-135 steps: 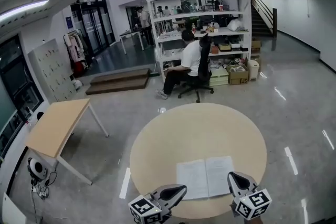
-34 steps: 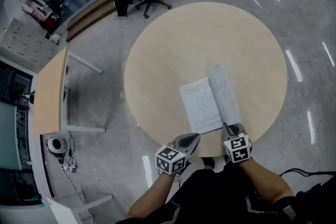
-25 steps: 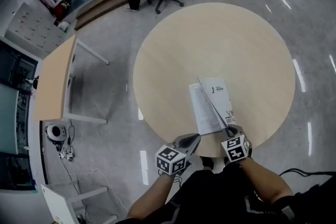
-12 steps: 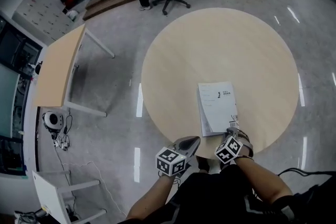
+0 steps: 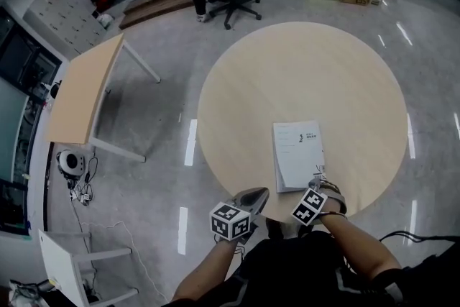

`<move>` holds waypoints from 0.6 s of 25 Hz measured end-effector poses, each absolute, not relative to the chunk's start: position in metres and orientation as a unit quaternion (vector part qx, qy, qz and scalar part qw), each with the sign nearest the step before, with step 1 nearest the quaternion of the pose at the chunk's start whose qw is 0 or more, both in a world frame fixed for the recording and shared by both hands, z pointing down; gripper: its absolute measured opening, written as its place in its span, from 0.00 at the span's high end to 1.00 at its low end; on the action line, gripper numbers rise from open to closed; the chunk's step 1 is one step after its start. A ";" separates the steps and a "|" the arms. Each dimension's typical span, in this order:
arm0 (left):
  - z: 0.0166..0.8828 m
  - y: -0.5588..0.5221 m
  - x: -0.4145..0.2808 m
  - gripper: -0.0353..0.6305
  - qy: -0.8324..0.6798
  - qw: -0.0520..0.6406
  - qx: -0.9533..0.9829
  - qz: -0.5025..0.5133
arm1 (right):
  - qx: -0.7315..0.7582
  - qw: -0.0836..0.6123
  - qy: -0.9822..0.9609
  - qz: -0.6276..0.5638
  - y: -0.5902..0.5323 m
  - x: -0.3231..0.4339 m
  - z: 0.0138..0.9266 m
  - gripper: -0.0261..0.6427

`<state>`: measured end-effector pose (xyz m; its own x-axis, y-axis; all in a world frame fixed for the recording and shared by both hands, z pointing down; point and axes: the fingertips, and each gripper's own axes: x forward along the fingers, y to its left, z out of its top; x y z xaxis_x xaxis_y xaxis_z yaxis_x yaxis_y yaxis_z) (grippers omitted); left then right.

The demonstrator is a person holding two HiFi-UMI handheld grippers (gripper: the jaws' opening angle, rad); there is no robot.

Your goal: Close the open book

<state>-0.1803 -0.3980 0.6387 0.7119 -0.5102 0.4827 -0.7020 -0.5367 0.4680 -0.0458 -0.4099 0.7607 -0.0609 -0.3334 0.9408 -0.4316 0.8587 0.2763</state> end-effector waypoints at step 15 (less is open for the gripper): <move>0.626 -0.430 -0.168 0.96 -0.346 0.307 0.875 0.141 | 0.281 0.444 -0.830 0.188 -0.436 -0.040 0.707 0.75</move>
